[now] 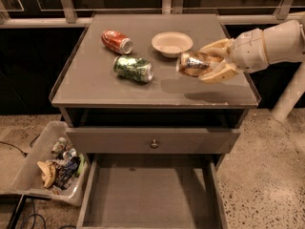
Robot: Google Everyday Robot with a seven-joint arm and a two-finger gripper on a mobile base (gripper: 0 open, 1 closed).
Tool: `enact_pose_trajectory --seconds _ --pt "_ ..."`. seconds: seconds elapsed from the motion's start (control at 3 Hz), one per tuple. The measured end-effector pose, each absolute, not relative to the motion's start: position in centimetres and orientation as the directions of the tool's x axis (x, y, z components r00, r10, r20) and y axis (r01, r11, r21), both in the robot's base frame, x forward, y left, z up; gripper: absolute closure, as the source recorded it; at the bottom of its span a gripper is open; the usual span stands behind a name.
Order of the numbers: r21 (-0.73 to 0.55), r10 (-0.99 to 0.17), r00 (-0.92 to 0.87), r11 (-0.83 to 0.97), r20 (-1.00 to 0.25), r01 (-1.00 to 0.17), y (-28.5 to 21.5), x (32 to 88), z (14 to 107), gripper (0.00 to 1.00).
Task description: Pick orange can from middle drawer and place on counter
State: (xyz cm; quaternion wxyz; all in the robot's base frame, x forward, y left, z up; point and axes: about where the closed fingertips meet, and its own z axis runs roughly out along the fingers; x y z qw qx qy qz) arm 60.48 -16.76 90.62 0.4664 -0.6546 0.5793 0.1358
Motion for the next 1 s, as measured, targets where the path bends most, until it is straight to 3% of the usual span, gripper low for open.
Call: enact_pose_trajectory --seconds 1.0 --pt "-0.37 -0.661 0.019 0.396 -0.75 -0.841 -16.8 63.6 87.5 1.0"
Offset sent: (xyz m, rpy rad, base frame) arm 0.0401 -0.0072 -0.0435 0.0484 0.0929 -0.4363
